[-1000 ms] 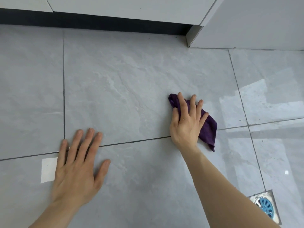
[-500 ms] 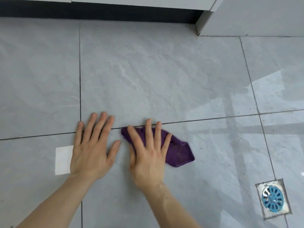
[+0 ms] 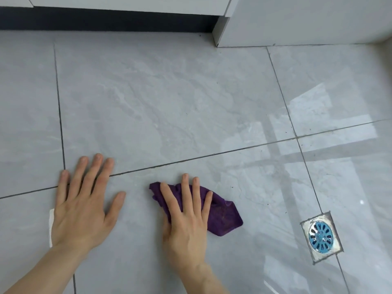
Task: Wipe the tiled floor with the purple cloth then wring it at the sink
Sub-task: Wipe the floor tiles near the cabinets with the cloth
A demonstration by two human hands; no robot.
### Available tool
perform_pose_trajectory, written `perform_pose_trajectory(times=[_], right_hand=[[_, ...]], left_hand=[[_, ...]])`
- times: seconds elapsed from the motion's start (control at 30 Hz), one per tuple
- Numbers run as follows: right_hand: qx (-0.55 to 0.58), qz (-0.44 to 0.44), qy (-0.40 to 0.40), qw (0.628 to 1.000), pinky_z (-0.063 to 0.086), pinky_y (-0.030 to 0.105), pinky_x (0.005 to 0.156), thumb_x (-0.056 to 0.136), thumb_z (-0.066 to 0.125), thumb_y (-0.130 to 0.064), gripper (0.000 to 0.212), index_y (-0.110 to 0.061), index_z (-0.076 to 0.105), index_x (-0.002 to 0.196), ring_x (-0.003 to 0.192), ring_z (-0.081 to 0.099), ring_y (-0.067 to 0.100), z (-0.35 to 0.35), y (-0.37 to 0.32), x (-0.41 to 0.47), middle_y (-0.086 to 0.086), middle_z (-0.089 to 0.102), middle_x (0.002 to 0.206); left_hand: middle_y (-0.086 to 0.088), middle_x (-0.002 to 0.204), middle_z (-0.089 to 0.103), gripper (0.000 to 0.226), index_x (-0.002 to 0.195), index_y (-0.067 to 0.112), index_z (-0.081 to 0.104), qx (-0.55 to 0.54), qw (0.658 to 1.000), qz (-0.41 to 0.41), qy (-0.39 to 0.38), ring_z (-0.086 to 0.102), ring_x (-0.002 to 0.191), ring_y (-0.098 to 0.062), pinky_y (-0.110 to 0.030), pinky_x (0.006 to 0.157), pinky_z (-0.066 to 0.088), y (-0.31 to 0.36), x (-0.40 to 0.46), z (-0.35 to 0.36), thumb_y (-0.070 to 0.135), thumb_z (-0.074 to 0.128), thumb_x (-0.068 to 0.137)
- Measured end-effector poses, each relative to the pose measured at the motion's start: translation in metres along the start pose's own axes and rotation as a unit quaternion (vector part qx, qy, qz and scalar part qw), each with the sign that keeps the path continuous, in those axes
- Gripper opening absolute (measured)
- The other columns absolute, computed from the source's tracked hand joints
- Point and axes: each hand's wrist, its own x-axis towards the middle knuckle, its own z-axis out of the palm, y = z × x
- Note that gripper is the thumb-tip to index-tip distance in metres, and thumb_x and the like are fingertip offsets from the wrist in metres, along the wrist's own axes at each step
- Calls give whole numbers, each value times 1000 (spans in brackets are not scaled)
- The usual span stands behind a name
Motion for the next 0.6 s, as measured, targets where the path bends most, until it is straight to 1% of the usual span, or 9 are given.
perform_pose_trajectory(times=[0.1,0.17,0.23,0.27,0.33,0.37,0.4,0.47,0.6], right_hand=[[72,22,44,996,12,56,125,75,62,19,98,-35,39,153,158,13,28,-10,27,-12,2,25,168],[155,41,82,984,21,45,125,80,57,25,93,-36,43,149,157,20,24,-22,31,-21,0,30,165],[236,100,163,953,24,31,124,95,57,11,74,-41,41,146,155,25,18,-40,33,-18,0,35,163],[256,136,207,934,23,29,124,100,54,-1,63,-42,38,145,155,25,13,-48,39,-12,-2,36,162],[246,223,245,911,18,38,127,104,46,-17,51,-43,31,145,152,22,2,-58,59,5,-21,34,158],[211,259,239,912,15,46,128,103,43,-23,50,-39,29,148,153,20,1,-60,73,13,-28,31,156],[159,282,221,920,11,51,128,101,42,-30,54,-34,26,153,155,17,7,-59,86,20,-25,29,159],[70,290,165,940,3,54,127,99,38,-45,64,-30,20,159,159,7,19,-51,105,28,-6,23,168],[42,262,134,955,5,55,127,100,39,-52,65,-35,20,159,159,4,23,-43,107,41,5,18,170]], left_hand=[[-3,171,22,79,163,20,21,0,1000,0,3,12,160,-26,-56,128,12,0,0,0,56,32,93],[-3,171,22,79,162,20,22,-3,1000,-1,5,13,160,-26,-57,128,12,1,0,1,56,32,93],[-3,171,24,79,162,20,24,-7,1000,-4,14,14,160,-27,-58,128,13,3,0,1,55,34,92],[-4,170,25,79,162,19,26,-8,1000,-5,19,15,160,-27,-58,127,14,3,0,2,55,35,92],[-5,170,27,79,161,18,27,-6,1000,-3,24,17,159,-28,-58,127,14,3,0,2,54,36,91],[-5,169,27,79,161,18,28,-6,1000,-1,26,18,159,-29,-58,127,15,3,0,2,54,37,91],[-5,169,28,79,161,18,28,-6,1000,-1,30,18,159,-29,-58,127,15,3,0,2,54,37,91],[-5,169,28,79,160,17,29,-3,999,-3,38,20,159,-30,-59,126,16,3,0,3,54,38,90],[-9,167,32,79,159,15,32,-9,999,4,48,23,157,-34,-60,125,17,6,0,3,52,40,90]])
